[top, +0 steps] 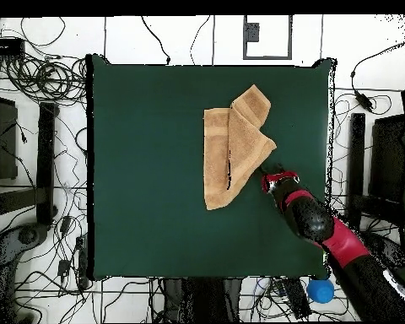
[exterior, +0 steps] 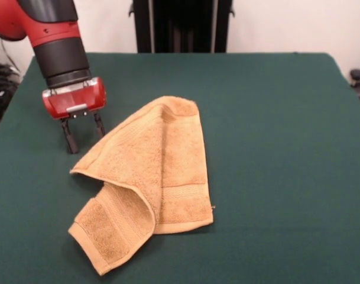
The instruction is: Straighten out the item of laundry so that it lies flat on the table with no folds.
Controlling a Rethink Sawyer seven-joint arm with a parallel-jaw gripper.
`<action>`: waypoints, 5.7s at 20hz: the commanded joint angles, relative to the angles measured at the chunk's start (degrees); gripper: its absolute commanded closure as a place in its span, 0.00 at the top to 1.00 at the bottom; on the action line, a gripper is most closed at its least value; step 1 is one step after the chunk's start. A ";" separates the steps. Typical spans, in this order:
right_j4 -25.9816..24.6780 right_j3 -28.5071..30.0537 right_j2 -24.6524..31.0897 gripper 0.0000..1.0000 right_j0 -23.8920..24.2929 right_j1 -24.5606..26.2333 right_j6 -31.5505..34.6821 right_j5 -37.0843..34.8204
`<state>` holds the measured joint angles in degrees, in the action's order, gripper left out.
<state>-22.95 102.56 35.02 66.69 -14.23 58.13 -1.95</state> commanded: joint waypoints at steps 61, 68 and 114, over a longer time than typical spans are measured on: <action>6.59 1.91 1.26 1.00 -14.03 -0.05 14.95 16.84; 9.19 3.34 -0.47 1.00 -15.70 -1.61 17.42 20.97; 13.06 9.38 -7.75 1.00 -21.54 -15.60 21.42 8.37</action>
<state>-12.94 106.03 31.42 50.73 -23.61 67.15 13.85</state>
